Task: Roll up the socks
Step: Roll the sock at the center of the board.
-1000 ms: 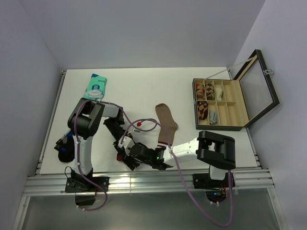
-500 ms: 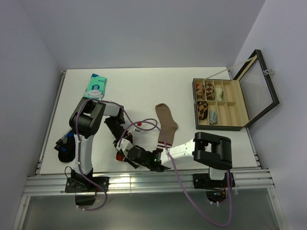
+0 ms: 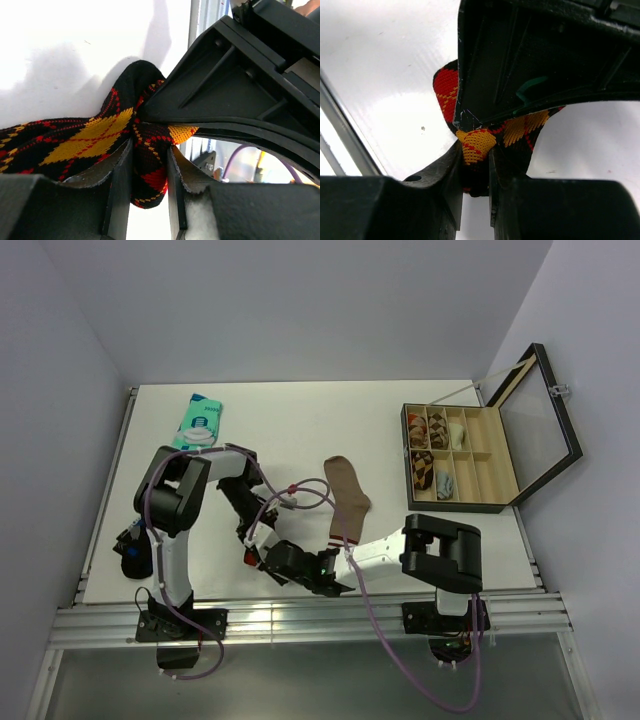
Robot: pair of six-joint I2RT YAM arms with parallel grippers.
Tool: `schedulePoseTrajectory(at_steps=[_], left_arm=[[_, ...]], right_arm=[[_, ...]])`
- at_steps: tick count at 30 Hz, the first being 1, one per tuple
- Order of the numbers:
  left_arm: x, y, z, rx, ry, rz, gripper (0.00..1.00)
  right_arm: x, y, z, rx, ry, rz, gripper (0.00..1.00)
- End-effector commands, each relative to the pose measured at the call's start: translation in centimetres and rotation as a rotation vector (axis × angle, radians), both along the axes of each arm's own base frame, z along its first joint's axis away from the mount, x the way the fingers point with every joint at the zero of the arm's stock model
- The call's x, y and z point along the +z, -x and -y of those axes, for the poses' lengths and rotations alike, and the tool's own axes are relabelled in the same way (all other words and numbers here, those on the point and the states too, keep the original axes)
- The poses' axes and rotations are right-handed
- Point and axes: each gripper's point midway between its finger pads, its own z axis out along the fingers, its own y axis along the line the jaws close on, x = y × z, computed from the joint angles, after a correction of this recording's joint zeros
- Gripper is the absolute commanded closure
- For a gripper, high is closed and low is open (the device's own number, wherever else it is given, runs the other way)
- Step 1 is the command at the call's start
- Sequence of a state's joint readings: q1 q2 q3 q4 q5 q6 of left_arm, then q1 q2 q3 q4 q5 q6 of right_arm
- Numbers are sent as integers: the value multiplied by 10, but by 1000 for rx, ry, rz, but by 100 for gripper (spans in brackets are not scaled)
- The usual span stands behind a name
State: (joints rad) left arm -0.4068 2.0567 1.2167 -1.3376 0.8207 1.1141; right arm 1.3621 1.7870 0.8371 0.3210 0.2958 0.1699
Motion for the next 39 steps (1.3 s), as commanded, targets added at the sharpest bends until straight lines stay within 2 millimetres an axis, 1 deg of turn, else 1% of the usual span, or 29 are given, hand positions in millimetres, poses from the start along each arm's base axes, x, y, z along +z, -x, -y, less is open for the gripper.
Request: schedulePoseTrajectory(at_steps=[1, 3, 8, 11, 13, 17, 19, 21, 23, 24, 25, 28, 31, 34, 38, 39], left_arm=[[17, -26, 5, 27, 56, 119, 66], [19, -35, 3, 43, 56, 155, 67], [27, -63, -8, 135, 46, 203, 68], [29, -70, -16, 164, 38, 202, 67], [25, -70, -21, 167, 22, 206, 67], [21, -52, -26, 133, 25, 153, 69], [19, -51, -26, 139, 17, 153, 69], [15, -57, -25, 152, 18, 188, 70], [13, -71, -25, 215, -13, 224, 70], [8, -88, -23, 244, -11, 290, 70], [5, -93, -26, 283, -60, 297, 71], [1, -107, -25, 320, -80, 333, 72], [-5, -114, -22, 345, -93, 321, 73], [-14, -115, -21, 353, -115, 306, 74], [-31, -112, -21, 340, -165, 300, 76], [-33, -111, -21, 335, -174, 298, 76]], right_arm=[[-23, 6, 13, -9, 71, -34, 100], [-25, 6, 14, -12, 73, -38, 100], [-28, 7, 16, -14, 83, -45, 100], [-29, 8, 16, -10, 86, -50, 100], [-29, 9, 16, -8, 87, -50, 100], [-31, 8, 16, -10, 88, -51, 100], [-32, 9, 16, -9, 90, -54, 100], [-33, 11, 16, -2, 93, -58, 100], [-34, 10, 17, -5, 103, -57, 100], [-34, 10, 17, -5, 106, -56, 100], [-34, 10, 19, -5, 109, -58, 100], [-32, 10, 19, -1, 105, -57, 100], [-29, 11, 19, 7, 110, -55, 100], [-29, 14, 16, 34, 118, -64, 100], [-26, 20, 13, 79, 129, -80, 100], [-23, 22, 10, 94, 123, -88, 100]])
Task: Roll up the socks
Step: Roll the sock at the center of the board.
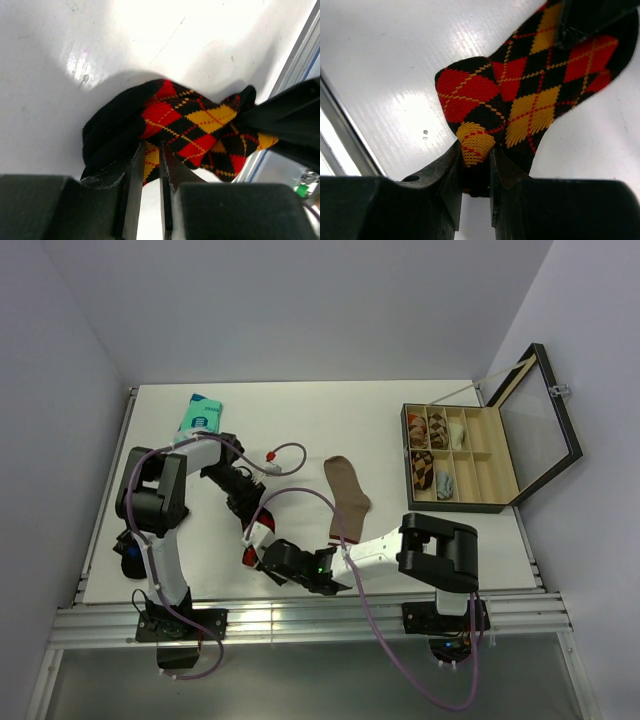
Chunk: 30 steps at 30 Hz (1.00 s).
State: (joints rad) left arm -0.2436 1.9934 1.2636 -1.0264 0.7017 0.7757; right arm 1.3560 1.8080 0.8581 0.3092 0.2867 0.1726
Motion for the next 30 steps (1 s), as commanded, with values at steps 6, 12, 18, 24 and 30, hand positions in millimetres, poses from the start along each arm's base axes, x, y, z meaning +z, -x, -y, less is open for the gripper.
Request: schedulePoseTrajectory(at_steps=[6, 12, 18, 24, 30], left_arm=[[-22, -21, 15, 0, -61, 61, 79], [-18, -29, 24, -4, -60, 102, 80], [-12, -40, 29, -1, -57, 150, 78], [2, -55, 40, -10, -36, 242, 72], [33, -71, 56, -8, 20, 363, 64]], right_arm=[[-13, 43, 8, 204, 121, -162, 100], [-26, 43, 19, 224, 92, -363, 100], [-33, 44, 34, 222, 54, -611, 100], [-53, 44, 52, 169, 105, -744, 100], [-67, 37, 63, 102, 146, -803, 100]])
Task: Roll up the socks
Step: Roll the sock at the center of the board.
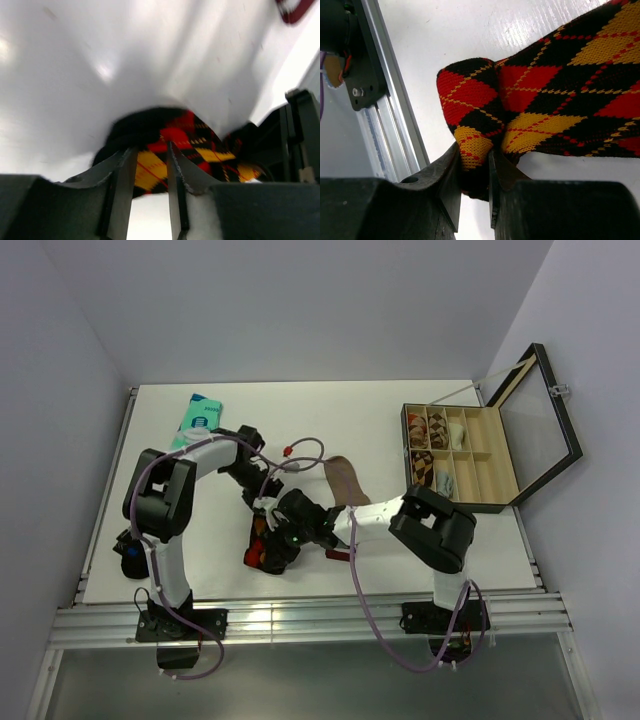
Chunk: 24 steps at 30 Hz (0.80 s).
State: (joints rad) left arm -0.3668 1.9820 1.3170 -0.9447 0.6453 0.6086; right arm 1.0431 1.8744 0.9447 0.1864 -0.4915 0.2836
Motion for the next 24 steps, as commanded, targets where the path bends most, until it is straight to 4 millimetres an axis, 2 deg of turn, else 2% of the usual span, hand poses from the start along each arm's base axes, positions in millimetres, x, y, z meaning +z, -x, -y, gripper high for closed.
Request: schedulePoseTrajectory(at_steps=[1, 5, 9, 11, 14, 15, 16, 18, 19, 20, 21, 22, 23, 24], left_arm=[[34, -65, 20, -11, 79, 330, 63], [52, -76, 21, 27, 82, 399, 61], [67, -101, 12, 133, 59, 517, 58], [81, -111, 3, 198, 47, 564, 57], [105, -130, -20, 301, 36, 665, 55], [109, -132, -32, 325, 28, 680, 56], [122, -134, -39, 344, 30, 719, 56], [127, -128, -53, 357, 21, 738, 57], [144, -124, -58, 363, 30, 791, 57], [149, -121, -63, 363, 24, 825, 57], [142, -112, -71, 368, -3, 829, 56], [159, -105, -75, 365, 5, 890, 55], [163, -102, -79, 363, 0, 927, 53], [164, -89, -82, 354, -1, 944, 51]], right_arm=[[-65, 35, 59, -17, 291, -199, 100], [-68, 33, 64, -39, 301, -214, 100], [-68, 29, 68, -58, 299, -226, 100], [-66, 29, 68, -58, 297, -231, 100], [-69, 25, 73, -71, 341, -227, 100], [-68, 25, 72, -67, 344, -228, 100], [-66, 24, 72, -64, 349, -226, 100], [-65, 22, 72, -66, 364, -224, 100], [-63, 21, 71, -66, 371, -227, 100], [-65, 21, 71, -64, 382, -234, 100], [-66, 20, 71, -66, 387, -237, 100], [-64, 18, 69, -64, 397, -240, 100], [-70, 18, 71, -66, 415, -250, 100], [-71, 18, 70, -61, 423, -253, 100]])
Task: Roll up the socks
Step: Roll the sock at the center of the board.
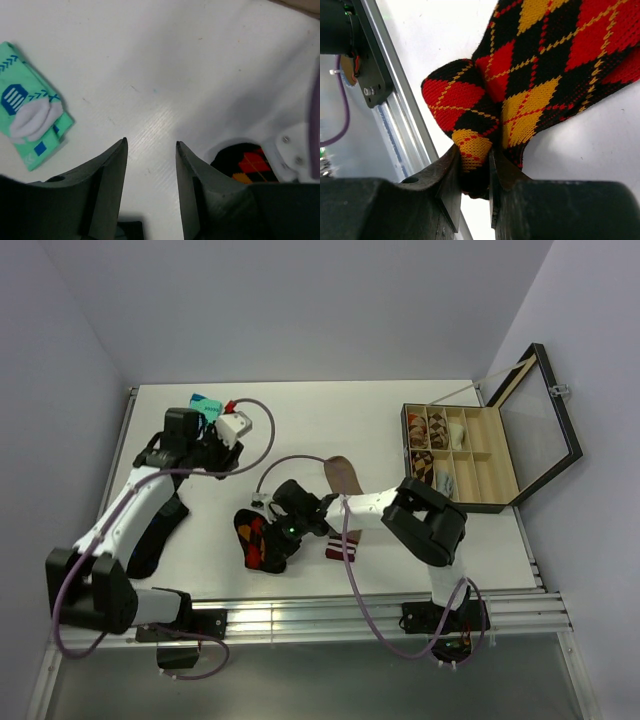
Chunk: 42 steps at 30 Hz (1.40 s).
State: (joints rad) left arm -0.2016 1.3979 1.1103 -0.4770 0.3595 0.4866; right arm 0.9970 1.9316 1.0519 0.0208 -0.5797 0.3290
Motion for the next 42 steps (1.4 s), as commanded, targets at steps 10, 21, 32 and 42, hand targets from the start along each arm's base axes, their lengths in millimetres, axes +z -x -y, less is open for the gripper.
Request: schedulePoseTrajectory(at_steps=[10, 21, 32, 42], left_arm=[[-19, 117, 0, -377, -132, 130, 44], [-91, 202, 55, -681, -228, -9, 44], [-113, 218, 66, -735, -242, -68, 39], [-132, 210, 67, -688, -259, -81, 42]], right_arm=[[-77, 23, 68, 16, 444, -195, 98], [-72, 14, 64, 4, 450, -218, 95], [-76, 16, 69, -7, 436, -238, 95], [-76, 18, 70, -9, 408, -244, 90]])
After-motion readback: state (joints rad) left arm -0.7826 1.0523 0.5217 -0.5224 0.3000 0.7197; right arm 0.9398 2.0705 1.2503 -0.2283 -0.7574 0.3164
